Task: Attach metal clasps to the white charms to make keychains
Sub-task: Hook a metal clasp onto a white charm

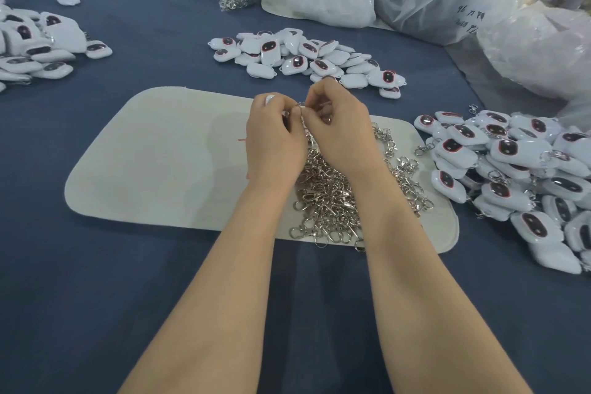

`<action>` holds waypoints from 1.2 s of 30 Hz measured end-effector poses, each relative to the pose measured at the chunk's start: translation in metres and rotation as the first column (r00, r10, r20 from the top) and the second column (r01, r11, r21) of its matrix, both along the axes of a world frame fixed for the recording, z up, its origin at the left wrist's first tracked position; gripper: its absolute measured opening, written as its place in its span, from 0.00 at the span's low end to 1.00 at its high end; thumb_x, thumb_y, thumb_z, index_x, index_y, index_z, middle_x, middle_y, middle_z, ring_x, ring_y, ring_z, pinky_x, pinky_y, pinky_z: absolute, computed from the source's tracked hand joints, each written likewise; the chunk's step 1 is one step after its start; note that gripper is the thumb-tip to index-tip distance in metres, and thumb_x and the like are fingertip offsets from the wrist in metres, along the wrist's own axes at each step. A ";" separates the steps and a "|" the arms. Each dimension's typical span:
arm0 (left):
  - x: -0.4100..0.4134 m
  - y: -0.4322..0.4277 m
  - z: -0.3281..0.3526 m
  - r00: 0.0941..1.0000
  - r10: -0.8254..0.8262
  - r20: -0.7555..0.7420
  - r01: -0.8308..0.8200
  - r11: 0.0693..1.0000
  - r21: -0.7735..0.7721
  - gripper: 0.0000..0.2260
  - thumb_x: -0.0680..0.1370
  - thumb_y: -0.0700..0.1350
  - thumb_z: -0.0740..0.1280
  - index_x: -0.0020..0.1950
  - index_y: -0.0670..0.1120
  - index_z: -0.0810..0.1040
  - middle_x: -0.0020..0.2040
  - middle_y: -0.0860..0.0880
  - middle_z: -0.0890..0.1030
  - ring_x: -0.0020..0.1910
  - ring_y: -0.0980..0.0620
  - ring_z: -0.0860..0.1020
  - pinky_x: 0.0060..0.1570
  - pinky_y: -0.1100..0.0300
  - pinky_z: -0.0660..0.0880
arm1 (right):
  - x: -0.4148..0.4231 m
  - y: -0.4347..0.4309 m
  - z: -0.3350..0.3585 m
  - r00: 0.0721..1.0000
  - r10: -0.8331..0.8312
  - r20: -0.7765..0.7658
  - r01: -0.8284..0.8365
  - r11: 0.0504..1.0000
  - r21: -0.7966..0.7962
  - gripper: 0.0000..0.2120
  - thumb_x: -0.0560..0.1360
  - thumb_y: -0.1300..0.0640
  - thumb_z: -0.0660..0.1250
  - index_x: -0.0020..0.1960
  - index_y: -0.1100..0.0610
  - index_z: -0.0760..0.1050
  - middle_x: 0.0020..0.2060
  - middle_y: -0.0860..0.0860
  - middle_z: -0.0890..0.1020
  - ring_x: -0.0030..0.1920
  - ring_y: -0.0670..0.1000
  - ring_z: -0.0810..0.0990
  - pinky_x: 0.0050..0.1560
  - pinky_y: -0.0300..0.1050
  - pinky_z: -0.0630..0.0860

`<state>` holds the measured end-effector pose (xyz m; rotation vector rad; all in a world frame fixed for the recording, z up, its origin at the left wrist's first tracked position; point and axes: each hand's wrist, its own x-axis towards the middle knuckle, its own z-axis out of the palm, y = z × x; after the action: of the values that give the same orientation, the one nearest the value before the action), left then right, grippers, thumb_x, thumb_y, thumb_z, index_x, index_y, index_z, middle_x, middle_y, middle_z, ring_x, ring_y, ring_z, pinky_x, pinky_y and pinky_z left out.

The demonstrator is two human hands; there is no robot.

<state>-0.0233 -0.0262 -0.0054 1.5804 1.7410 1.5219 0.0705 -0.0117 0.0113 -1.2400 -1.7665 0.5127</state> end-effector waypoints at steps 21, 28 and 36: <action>0.005 -0.010 0.004 0.986 0.028 -0.165 -0.029 1.000 -0.001 0.07 0.81 0.41 0.58 0.52 0.40 0.75 0.60 0.46 0.71 0.44 0.44 0.75 0.43 0.51 0.71 | 0.003 -0.001 0.007 0.995 -0.048 0.086 0.054 0.997 -0.063 0.06 0.72 0.63 0.65 0.41 0.54 0.70 0.39 0.50 0.79 0.42 0.49 0.75 0.43 0.38 0.70; 0.004 -0.008 0.005 0.997 0.019 -0.076 -0.017 0.999 0.031 0.07 0.81 0.41 0.59 0.51 0.40 0.75 0.58 0.45 0.72 0.42 0.50 0.73 0.45 0.56 0.70 | 0.006 0.000 0.011 0.999 -0.033 0.028 0.038 0.984 -0.176 0.04 0.73 0.61 0.67 0.41 0.54 0.73 0.36 0.44 0.78 0.38 0.45 0.76 0.45 0.38 0.73; 0.003 -0.007 0.003 0.997 -0.027 -0.076 0.028 0.999 0.020 0.07 0.81 0.42 0.60 0.51 0.41 0.76 0.57 0.45 0.72 0.42 0.51 0.73 0.46 0.56 0.71 | 0.006 -0.001 0.012 0.999 -0.040 0.028 0.043 0.991 -0.127 0.06 0.73 0.63 0.66 0.44 0.52 0.76 0.39 0.44 0.80 0.42 0.45 0.78 0.42 0.29 0.71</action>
<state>-0.0206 -0.0327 -0.0022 1.6857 1.7407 1.4903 0.0770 -0.0130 0.0231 -1.3746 -1.7477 0.5955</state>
